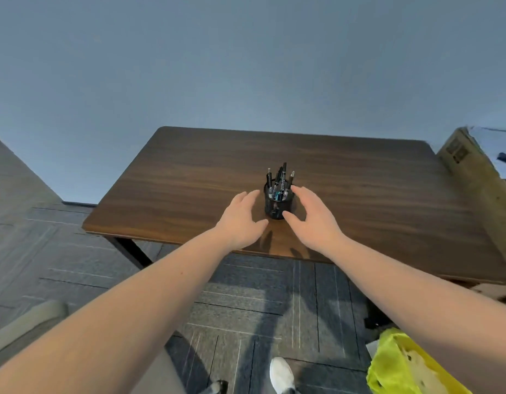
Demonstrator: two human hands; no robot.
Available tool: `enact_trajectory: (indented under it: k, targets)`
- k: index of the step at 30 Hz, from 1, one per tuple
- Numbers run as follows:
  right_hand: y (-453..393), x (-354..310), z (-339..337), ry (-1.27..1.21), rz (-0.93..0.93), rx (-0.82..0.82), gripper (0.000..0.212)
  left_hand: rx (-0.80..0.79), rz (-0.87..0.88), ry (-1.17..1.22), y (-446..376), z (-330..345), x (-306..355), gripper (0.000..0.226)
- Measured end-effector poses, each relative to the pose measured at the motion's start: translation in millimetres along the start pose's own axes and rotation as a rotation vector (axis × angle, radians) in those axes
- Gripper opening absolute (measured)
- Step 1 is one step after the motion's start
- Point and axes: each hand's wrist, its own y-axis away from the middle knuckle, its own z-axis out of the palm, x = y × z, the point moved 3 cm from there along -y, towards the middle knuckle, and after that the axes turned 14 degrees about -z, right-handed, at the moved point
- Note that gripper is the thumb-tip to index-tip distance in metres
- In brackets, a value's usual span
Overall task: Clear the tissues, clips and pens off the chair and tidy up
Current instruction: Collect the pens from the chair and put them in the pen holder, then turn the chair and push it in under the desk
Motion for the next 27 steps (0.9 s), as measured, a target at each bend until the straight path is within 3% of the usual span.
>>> enact_trajectory:
  k: [13,27]
  targets:
    - [137.5,-95.6,-26.5,0.080,-0.135,-0.105,0.065,0.130,-0.036,-0.170,163.3,-23.7,-34.9,0.070]
    - [264.7,-146.3,6.5,0.056,-0.288,-0.279,0.068,0.229,-0.251,-0.372,329.8,-3.9,-91.3,0.071]
